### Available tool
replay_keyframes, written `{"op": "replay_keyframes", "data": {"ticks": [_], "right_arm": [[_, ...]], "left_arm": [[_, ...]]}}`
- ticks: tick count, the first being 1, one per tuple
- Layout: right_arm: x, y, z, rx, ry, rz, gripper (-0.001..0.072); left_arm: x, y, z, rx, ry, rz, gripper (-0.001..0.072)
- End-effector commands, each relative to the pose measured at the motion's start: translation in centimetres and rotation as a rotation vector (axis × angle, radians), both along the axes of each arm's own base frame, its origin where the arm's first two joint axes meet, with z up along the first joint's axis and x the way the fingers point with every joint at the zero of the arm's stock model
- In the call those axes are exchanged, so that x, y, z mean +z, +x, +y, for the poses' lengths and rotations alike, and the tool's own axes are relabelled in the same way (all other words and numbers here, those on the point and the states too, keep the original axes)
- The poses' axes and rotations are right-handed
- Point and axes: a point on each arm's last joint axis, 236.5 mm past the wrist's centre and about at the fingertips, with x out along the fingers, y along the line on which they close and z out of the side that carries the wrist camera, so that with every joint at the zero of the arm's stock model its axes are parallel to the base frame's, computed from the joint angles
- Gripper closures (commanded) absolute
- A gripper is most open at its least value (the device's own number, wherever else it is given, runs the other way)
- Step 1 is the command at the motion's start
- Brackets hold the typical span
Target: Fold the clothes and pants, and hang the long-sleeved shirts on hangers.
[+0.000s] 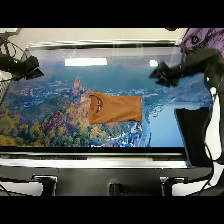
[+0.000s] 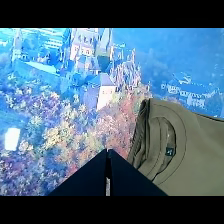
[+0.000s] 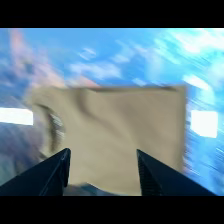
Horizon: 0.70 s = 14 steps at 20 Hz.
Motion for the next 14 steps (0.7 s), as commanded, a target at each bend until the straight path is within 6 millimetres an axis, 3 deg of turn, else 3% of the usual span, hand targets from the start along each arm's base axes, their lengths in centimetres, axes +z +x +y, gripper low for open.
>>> {"op": "replay_keyframes", "data": {"ticks": [1,5,7,10,14], "right_arm": [[-6.8,-3.0,-2.0,0.047,0.073,0.101,0.022],[-13.4,-4.7,0.5,0.069,0.123,0.181,0.0229],[-15.6,-4.9,2.0,0.088,0.134,0.215,0.024],[-17.5,-4.6,3.0,0.083,0.133,0.231,0.0245],[-18.4,-4.0,4.4,0.082,0.116,0.212,0.0406]], "left_arm": [[0.0,0.0,0.1,-0.004,0.005,-0.004,0.0693],[0.1,0.1,0.1,-0.002,0.005,-0.007,0.0693],[0.1,0.1,0.1,-0.002,0.004,-0.008,0.0693],[0.1,0.1,0.0,-0.003,0.004,-0.009,0.0692],[0.0,0.2,0.0,-0.003,0.004,-0.008,0.0692]]}}
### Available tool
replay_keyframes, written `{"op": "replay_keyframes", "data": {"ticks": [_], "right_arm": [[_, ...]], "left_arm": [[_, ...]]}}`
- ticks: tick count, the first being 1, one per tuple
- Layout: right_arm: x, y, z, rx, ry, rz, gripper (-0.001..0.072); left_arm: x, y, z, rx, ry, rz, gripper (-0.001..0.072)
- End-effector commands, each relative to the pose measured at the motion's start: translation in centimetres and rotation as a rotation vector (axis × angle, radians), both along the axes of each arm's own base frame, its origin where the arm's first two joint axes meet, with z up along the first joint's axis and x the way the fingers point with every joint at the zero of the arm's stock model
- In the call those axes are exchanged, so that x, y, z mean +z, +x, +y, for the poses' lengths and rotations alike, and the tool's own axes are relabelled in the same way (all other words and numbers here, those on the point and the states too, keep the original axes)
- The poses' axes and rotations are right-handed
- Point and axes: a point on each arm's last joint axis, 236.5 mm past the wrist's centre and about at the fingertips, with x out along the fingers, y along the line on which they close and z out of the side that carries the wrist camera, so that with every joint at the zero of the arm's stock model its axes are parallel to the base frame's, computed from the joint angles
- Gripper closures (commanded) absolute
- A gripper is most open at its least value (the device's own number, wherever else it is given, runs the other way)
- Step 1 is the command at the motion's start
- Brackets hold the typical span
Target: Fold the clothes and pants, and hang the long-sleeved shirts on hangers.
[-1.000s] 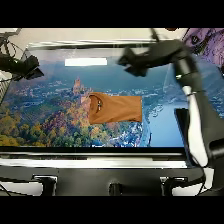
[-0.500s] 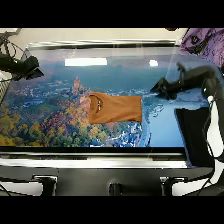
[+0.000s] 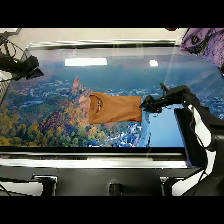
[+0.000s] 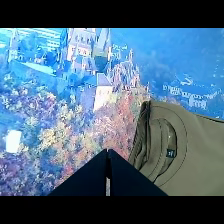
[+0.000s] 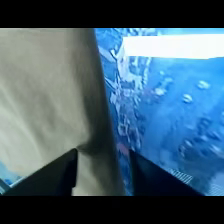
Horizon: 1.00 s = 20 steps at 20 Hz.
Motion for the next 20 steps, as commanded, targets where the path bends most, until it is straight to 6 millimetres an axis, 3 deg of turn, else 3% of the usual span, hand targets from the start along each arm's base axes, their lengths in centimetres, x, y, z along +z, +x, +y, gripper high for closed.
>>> {"op": "replay_keyframes", "data": {"ticks": [1,4,6,7,9,14,20], "right_arm": [[-1.1,0.6,1.1,-0.011,-0.017,-0.017,0.0409],[-1.2,0.5,2.4,0.005,-0.02,-0.018,0.0412],[-0.8,0.4,2.9,0.008,-0.003,-0.017,0.0616],[-0.3,0.7,2.9,-0.002,0.009,-0.025,0.0678],[2.0,2.0,2.1,-0.021,0.006,-0.073,0.068],[9.6,6.9,-3.3,-0.183,0.033,-0.148,0.068],[15.7,9.4,-11.9,-0.342,-0.053,-0.233,0.068]], "left_arm": [[-0.1,0.1,0.0,0.0,0.0,0.002,0.0692],[-0.3,0.1,0.0,0.0,0.0,0.005,0.0692],[-0.3,0.1,0.0,-0.001,0.0,0.006,0.0693],[-0.3,0.1,0.0,0.0,0.0,0.006,0.0692],[-0.3,0.1,0.0,0.0,0.0,0.006,0.0692],[-0.3,0.1,0.0,0.0,-0.001,0.006,0.0692],[-0.3,0.1,0.0,0.0,-0.001,0.006,0.0692]]}}
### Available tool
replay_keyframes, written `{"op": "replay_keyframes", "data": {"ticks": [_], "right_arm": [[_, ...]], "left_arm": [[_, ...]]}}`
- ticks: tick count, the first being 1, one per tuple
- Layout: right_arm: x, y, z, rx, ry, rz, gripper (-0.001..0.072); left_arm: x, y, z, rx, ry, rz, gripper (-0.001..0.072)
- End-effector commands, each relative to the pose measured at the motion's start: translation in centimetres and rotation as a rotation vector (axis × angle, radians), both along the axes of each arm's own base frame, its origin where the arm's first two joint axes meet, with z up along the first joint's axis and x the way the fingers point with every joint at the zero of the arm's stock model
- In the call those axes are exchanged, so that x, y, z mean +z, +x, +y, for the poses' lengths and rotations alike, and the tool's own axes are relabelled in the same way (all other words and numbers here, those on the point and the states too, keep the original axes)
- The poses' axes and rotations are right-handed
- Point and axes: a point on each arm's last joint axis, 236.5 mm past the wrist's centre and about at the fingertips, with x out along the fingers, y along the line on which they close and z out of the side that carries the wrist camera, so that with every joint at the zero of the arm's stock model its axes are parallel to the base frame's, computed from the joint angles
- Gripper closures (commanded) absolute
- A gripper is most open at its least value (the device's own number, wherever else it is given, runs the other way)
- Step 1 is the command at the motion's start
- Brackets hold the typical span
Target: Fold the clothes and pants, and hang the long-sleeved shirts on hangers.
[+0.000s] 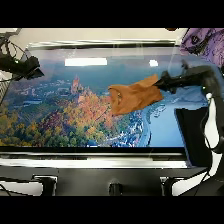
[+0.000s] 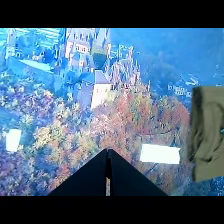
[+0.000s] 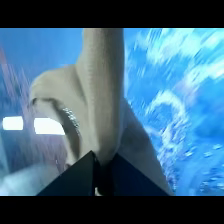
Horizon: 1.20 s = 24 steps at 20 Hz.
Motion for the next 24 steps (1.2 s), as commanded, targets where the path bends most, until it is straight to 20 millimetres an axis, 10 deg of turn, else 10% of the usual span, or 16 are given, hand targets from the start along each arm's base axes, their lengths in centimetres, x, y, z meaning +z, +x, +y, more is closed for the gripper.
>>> {"op": "replay_keyframes", "data": {"ticks": [1,15,24], "right_arm": [[3.6,0.9,-5.9,-0.142,-0.053,-0.026,0.068],[11.0,-5.5,-25.0,-0.721,-0.174,0.022,0.068],[13.4,-11.4,-26.0,-0.876,-0.243,0.153,0.068]], "left_arm": [[0.0,0.0,0.0,-0.001,0.0,0.0,0.0692],[0.1,-0.1,-0.6,-0.007,-0.024,0.005,0.0692],[-0.2,-0.8,-0.7,-0.019,-0.023,0.034,0.0692]]}}
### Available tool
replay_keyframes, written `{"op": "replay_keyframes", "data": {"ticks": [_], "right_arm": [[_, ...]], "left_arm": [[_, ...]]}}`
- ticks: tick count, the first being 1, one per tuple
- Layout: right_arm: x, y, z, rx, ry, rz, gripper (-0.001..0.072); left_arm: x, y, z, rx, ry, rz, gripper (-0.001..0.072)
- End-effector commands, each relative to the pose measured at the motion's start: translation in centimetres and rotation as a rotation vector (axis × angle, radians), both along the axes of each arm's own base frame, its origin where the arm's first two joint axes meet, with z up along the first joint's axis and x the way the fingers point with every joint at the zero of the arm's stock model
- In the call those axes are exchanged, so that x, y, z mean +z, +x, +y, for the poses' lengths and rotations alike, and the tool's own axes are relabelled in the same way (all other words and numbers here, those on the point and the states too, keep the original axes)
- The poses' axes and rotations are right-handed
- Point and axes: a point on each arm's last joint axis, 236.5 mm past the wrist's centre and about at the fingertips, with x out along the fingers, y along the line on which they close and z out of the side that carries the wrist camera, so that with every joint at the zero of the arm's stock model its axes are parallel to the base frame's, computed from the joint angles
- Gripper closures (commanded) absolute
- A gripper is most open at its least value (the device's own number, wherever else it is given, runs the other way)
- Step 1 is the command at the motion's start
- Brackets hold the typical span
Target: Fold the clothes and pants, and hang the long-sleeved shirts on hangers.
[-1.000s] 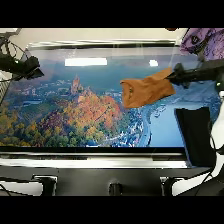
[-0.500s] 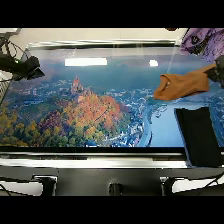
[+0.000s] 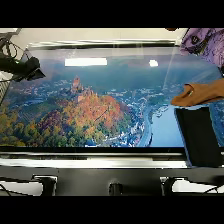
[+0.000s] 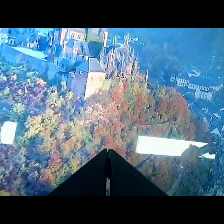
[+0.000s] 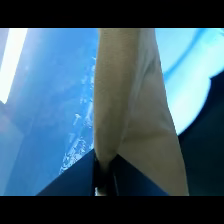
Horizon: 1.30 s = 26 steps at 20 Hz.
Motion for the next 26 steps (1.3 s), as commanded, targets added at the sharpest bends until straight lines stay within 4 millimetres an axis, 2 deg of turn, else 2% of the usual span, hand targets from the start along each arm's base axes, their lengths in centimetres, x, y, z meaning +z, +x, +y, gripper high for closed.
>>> {"op": "replay_keyframes", "data": {"ticks": [1,6,10,12,18,21,26], "right_arm": [[0.5,-2.7,0.1,-0.077,0.018,0.069,0.068],[0.3,-7.5,0.2,-0.167,0.023,0.222,0.0679],[-0.9,-13.4,-1.5,-0.257,-0.052,0.455,0.0679],[-1.4,-15.1,-2.2,-0.264,-0.086,0.533,0.0679],[-5.5,-17.7,0.3,-0.207,-0.033,0.673,0.0678],[-7.3,-20.7,0.5,-0.226,-0.051,0.767,0.0678],[-11.4,-24.1,1.3,-0.213,-0.056,0.877,0.0677]], "left_arm": [[0.0,-0.1,0.0,-0.003,0.0,0.006,0.0692],[0.0,-0.1,0.0,-0.006,0.002,0.004,0.0692],[0.0,-0.2,0.0,-0.015,0.006,0.002,0.0692],[-0.2,-0.5,-0.1,-0.024,0.009,0.013,0.0692],[-0.2,-0.5,-0.1,-0.041,0.017,0.011,0.0693],[-0.2,-0.6,-0.1,-0.041,0.017,0.012,0.0693],[-0.3,-0.6,-0.1,-0.042,0.017,0.015,0.0692]]}}
